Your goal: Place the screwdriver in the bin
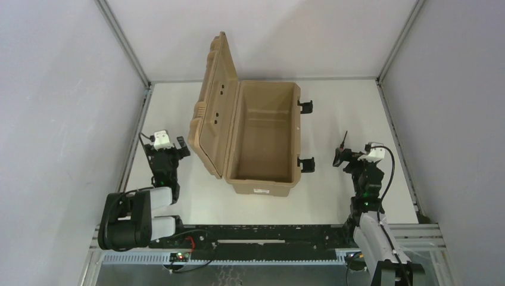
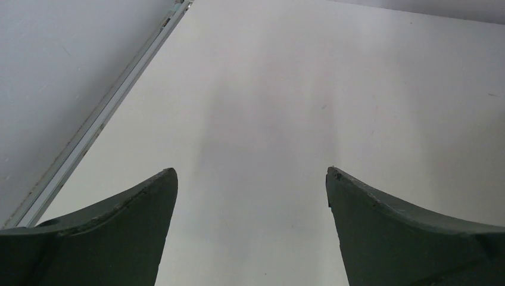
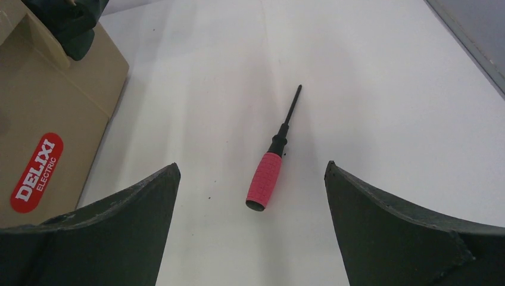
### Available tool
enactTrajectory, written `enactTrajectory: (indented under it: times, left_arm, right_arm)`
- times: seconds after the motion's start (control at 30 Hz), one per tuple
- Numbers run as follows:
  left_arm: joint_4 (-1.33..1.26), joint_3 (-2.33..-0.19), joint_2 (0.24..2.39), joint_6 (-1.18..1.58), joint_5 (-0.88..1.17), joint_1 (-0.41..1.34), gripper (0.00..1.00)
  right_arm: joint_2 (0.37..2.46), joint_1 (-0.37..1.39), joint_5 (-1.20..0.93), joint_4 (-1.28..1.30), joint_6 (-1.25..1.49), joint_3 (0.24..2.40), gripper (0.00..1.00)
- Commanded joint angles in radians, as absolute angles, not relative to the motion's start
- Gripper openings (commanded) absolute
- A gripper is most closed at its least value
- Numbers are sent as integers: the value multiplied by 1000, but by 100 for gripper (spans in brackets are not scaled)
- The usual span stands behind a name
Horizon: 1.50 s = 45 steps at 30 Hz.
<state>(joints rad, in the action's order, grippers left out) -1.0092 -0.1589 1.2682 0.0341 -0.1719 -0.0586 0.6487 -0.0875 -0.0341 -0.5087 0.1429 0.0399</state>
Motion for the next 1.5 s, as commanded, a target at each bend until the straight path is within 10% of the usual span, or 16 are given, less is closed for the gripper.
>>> enactTrajectory:
  times: [0.0, 0.6, 1.07, 1.2, 1.37, 1.47]
  left_arm:
    - [-1078, -190, 1267, 18, -170, -56, 100]
    - [-1077, -191, 1267, 18, -171, -56, 100]
    - [-1076, -190, 1267, 18, -170, -57, 100]
    - [-1077, -190, 1267, 18, -170, -55, 100]
    - [-1080, -190, 1268, 18, -171, -54, 100]
    - [-1080, -189, 1268, 18, -171, -56, 100]
  right_arm:
    - [643, -87, -19, -499, 158, 89, 100]
    - [1359, -99, 38, 494, 340, 1087, 100]
    - [1900, -43, 148, 718, 295, 1310, 88]
    - [1936, -43, 143, 725, 302, 1308, 65]
    - [1912, -43, 110, 732, 300, 1307, 3]
    - [1832, -43, 94, 757, 295, 1329, 0]
